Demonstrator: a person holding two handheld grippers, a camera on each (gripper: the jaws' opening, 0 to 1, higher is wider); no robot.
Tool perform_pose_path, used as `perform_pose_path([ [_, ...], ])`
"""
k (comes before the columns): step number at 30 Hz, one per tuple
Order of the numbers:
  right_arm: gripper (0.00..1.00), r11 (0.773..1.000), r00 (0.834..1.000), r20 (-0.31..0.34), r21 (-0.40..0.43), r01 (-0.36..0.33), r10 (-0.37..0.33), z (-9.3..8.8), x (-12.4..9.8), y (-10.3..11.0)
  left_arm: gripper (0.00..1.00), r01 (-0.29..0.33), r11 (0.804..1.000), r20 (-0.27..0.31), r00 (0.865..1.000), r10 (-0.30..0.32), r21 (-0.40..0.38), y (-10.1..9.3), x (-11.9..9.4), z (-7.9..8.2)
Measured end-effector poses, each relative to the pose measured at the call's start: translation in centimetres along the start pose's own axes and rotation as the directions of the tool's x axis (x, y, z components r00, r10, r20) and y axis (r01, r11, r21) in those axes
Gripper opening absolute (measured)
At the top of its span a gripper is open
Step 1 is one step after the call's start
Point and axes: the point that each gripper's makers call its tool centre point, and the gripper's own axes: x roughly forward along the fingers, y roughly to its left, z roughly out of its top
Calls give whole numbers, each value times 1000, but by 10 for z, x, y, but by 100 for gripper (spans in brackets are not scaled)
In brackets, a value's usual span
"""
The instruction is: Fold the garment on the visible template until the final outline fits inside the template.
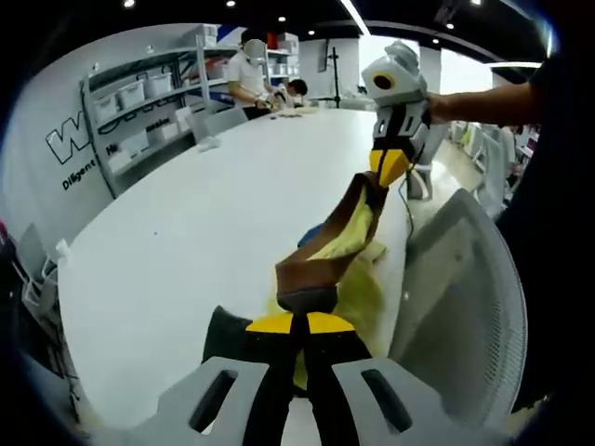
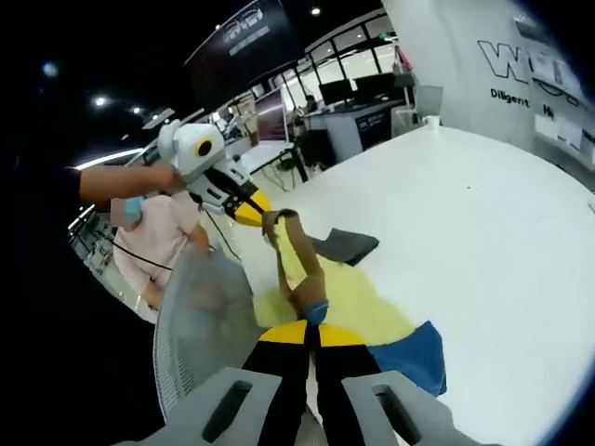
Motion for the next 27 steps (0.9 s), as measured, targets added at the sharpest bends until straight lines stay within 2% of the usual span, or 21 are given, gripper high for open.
perform_pose_path([
  [10,0,994,995,44,-42,97,-95,36,-4,-30,3,-27,1000,14,1000,27,7,29,0,18],
  [27,0,979,974,104,-18,204,-202,83,-8,-84,3,-106,994,37,994,106,-2,88,13,55],
])
